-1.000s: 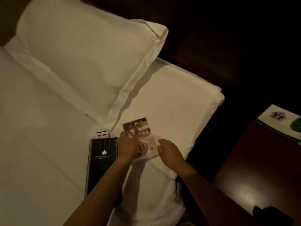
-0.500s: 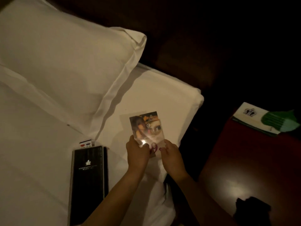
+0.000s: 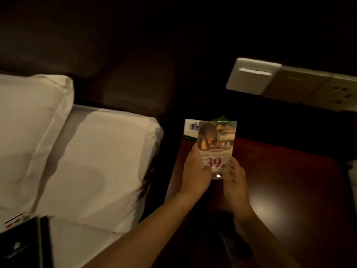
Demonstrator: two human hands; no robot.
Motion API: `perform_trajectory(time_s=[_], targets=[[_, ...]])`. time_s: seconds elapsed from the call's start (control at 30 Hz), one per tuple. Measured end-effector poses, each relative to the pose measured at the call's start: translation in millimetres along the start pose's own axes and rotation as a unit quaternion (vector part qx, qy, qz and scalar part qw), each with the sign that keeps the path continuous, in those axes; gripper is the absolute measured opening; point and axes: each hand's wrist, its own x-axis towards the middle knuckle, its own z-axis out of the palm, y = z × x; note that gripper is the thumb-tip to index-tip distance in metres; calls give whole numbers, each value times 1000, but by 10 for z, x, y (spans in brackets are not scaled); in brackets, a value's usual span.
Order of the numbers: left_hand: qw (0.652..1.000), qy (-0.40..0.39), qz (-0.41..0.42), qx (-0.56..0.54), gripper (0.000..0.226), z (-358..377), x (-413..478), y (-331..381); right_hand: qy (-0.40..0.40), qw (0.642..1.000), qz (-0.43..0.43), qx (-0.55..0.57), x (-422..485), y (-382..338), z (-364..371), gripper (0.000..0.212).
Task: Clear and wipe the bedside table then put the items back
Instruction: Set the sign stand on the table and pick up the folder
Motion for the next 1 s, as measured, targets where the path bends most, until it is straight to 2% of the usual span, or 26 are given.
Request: perform_trajectory(time_s=[0.1, 0.2, 0.37, 0.6, 0.77, 1.0], targets=[[998, -54, -14, 40, 64, 454, 180, 171, 31, 999, -5, -4, 259, 133, -465, 47], [992, -102, -40, 66, 74, 833, 341, 305, 29, 1000, -10, -2, 504, 266, -841, 54], [985, -146, -44, 81, 65, 1310, 644, 369, -21, 999, -35, 20, 825, 447, -1195, 54], [986, -149, -22, 65, 60, 1657, 871, 228, -40, 997, -12, 61, 1153, 673, -1348, 67], [988, -137, -1, 67, 69, 1740, 867, 77, -38, 995, -15, 86, 1274, 756, -1348, 69], [982, -148, -44, 111, 85, 1758, 856, -54, -35, 997, -7, 69, 1322, 859, -1309, 71]])
